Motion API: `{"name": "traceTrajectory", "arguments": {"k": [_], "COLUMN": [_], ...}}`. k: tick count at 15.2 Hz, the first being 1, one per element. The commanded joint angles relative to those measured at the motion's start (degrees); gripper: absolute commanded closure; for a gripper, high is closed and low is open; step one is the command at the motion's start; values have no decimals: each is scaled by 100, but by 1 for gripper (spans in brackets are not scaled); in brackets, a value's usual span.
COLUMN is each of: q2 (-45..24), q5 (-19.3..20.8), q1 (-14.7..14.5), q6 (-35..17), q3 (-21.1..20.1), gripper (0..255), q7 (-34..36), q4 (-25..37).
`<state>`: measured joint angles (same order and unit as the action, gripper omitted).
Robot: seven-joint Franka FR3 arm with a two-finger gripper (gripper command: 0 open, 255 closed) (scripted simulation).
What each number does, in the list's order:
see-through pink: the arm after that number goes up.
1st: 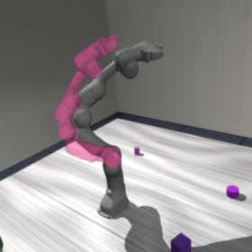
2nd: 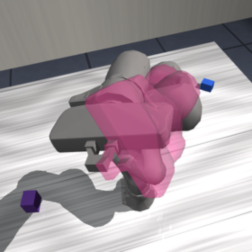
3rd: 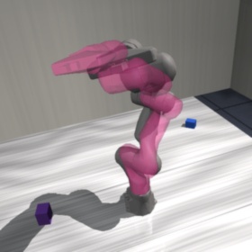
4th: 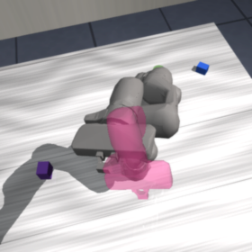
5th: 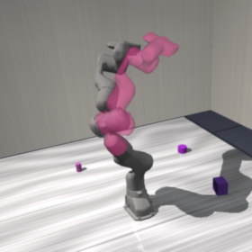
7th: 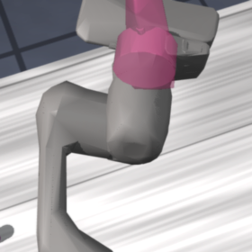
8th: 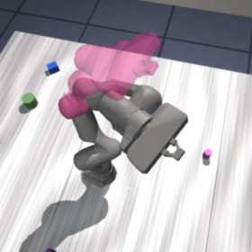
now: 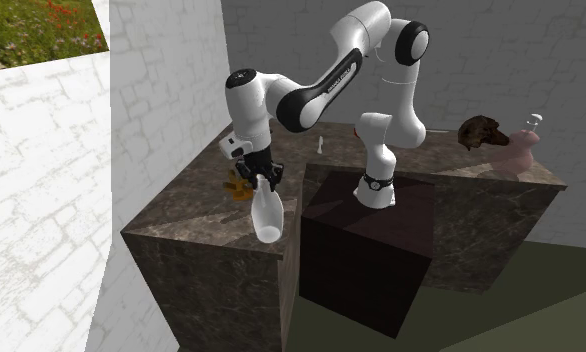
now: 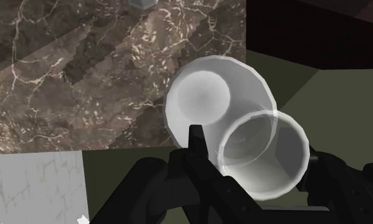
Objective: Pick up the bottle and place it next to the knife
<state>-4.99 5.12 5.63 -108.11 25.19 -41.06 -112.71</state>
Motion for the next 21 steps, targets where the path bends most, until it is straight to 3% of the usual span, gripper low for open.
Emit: {"name": "traceTrajectory", "arguments": {"k": [1,21], "q2": [17,272], "q5": [10,88], "q1": [0,-33], "q6": [72,1567], "q3": [2,-10], "gripper": [255,255], "q7": [-2,-76], "q4": [41,1303]}}
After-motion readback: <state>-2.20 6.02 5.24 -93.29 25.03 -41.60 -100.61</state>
